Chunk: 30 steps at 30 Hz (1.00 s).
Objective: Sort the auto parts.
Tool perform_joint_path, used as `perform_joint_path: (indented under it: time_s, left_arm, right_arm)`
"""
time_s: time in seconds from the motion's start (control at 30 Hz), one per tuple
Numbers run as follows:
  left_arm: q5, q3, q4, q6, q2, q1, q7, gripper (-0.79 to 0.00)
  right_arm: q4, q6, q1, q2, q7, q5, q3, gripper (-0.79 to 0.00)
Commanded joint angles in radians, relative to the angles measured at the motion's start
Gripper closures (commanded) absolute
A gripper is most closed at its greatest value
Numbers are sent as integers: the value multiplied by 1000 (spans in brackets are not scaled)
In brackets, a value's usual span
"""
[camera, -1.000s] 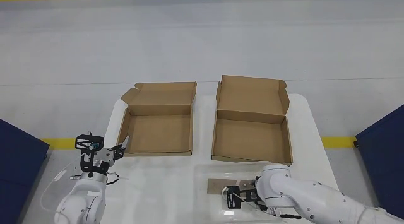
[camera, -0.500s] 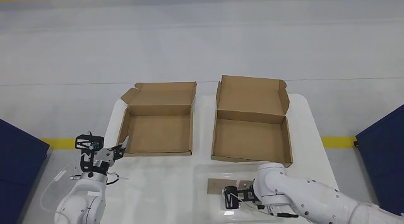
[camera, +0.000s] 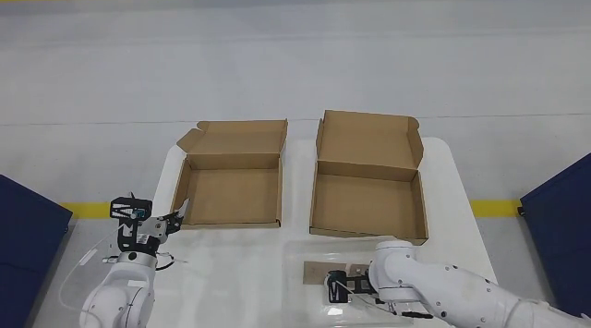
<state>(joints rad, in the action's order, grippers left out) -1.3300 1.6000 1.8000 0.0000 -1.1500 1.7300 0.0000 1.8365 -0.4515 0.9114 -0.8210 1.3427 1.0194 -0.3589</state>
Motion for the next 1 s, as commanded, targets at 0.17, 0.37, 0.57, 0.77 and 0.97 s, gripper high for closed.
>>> perform_joint_path:
  time_s: [0.17,0.37,0.57,0.77,0.97]
  left_arm:
    - [0,0,0,0,0,0,0,-785]
    - [0,0,0,0,0,0,0,-785]
    - [0,0,0,0,0,0,0,-785]
    - [0,0,0,0,0,0,0,-785]
    - [0,0,0,0,0,0,0,-785]
  right_arm:
    - [-24,-2,3,-15,0,11,1,-305]
    - [-36,3,10,-22,-1,21,-4,0]
    - [-34,16,19,-26,9,32,-14,0]
    - [-10,25,33,-23,30,38,-30,0]
    - [37,35,53,-11,58,39,-59,0]
